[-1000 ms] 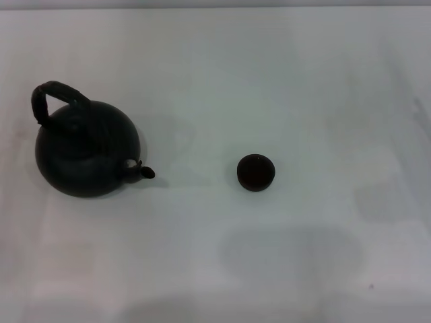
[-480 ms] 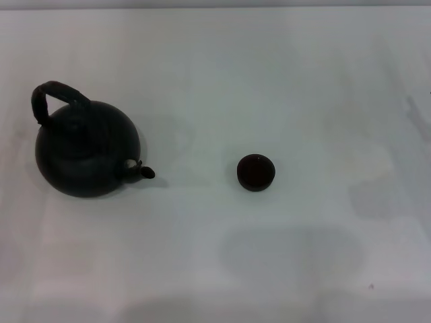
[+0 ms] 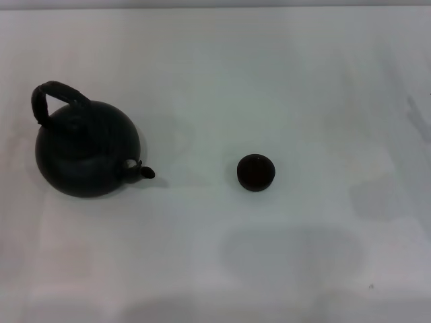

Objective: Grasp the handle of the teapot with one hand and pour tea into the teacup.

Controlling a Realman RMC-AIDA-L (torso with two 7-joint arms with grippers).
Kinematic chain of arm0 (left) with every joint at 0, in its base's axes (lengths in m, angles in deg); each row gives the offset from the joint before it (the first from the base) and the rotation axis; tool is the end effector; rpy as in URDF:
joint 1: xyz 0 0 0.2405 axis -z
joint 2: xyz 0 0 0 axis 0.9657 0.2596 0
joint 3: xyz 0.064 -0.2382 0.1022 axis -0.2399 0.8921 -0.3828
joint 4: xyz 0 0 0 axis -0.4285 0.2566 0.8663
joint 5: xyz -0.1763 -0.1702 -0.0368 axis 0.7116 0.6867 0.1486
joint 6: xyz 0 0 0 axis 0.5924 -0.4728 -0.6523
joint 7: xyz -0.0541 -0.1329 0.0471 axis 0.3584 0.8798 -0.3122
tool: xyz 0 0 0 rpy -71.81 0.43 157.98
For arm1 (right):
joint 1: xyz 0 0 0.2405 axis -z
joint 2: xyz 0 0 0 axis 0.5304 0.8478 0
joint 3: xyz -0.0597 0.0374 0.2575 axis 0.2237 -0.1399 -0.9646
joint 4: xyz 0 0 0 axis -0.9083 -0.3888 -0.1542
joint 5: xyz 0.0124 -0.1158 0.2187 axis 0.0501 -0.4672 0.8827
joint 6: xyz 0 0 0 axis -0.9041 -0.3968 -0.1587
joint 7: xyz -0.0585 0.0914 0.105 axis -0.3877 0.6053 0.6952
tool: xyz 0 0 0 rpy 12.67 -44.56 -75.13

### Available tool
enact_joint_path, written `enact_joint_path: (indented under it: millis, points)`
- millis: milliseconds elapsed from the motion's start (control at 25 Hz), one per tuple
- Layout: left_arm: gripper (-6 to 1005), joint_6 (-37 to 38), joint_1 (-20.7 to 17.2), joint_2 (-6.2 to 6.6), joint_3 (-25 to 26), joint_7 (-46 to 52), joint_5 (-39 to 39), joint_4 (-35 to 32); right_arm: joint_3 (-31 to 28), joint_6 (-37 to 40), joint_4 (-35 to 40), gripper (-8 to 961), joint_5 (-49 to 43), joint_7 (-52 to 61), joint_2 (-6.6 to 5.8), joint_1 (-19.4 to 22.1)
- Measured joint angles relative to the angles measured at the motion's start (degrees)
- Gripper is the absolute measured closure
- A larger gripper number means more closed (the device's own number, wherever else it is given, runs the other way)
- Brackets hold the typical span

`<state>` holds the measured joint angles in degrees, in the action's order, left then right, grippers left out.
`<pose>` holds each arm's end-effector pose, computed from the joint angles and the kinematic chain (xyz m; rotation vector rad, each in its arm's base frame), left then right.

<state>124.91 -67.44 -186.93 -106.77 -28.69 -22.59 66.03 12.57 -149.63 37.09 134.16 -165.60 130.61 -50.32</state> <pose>-0.4394 0.2112 0.0156 -1.3431 -0.5403 -0.7051 0.4220 0.2864 -0.0094 -1.7010 0.4981 0.6069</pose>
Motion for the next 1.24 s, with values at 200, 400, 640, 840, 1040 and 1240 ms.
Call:
enact_joint_path:
  millis: [200,400,640,840,1040,1240]
  points:
    - [273,0.1,-0.1,0.00,0.0,0.0,0.0,0.0,0.0,0.0,0.0,109,0.0,0.0,0.00,0.0]
    - [273,0.1,0.0,0.00,0.0,0.0,0.0,0.0,0.0,0.0,0.0,110,0.0,0.1,0.00,0.0]
    - [273,0.1,0.0,0.00,0.0,0.0,0.0,0.0,0.0,0.0,0.0,111,0.0,0.1,0.00,-0.1]
    - [274,0.1,0.2,0.00,0.0,0.0,0.0,0.0,-0.1,0.0,0.0,110,0.0,0.1,0.00,-0.1]
    - [274,0.1,0.3,0.00,0.0,0.0,-0.1,0.0,-0.3,0.0,0.0,109,0.0,0.1,0.00,-0.2]
    - [274,0.1,0.4,0.00,0.0,0.0,-0.1,0.0,-0.4,0.0,0.0,109,0.0,0.1,0.00,-0.2]
